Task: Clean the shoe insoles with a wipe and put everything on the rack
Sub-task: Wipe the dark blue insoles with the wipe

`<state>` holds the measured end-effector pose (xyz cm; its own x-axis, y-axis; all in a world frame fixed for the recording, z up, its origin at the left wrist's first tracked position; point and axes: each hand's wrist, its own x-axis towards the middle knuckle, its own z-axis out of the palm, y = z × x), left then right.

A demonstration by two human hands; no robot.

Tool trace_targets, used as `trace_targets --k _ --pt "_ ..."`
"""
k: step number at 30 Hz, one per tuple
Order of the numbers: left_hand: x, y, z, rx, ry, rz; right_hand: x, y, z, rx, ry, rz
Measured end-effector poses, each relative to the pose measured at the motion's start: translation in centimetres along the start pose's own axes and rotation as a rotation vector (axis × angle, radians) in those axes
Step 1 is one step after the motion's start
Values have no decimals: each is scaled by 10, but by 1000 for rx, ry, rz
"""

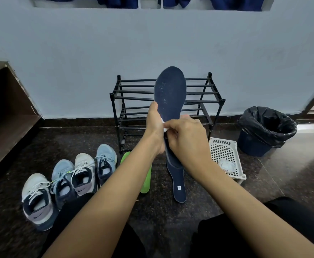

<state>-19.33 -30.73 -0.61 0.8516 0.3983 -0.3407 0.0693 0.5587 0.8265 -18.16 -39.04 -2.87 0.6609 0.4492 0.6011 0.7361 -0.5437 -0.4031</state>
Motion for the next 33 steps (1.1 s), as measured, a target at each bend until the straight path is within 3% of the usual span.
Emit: trace_targets --k 10,18,27,33 --pt "-3 -12 9 2 -73 -58 17 16 0 -61 110 19" --pt "6 -6 4 -40 12 43 0 -1 3 -206 14 -84" --pt "5 -24 15 14 -81 43 11 19 -2 -297 111 -47" --pt "8 -16 10 -18 -51 40 2 7 5 -325 59 -72"
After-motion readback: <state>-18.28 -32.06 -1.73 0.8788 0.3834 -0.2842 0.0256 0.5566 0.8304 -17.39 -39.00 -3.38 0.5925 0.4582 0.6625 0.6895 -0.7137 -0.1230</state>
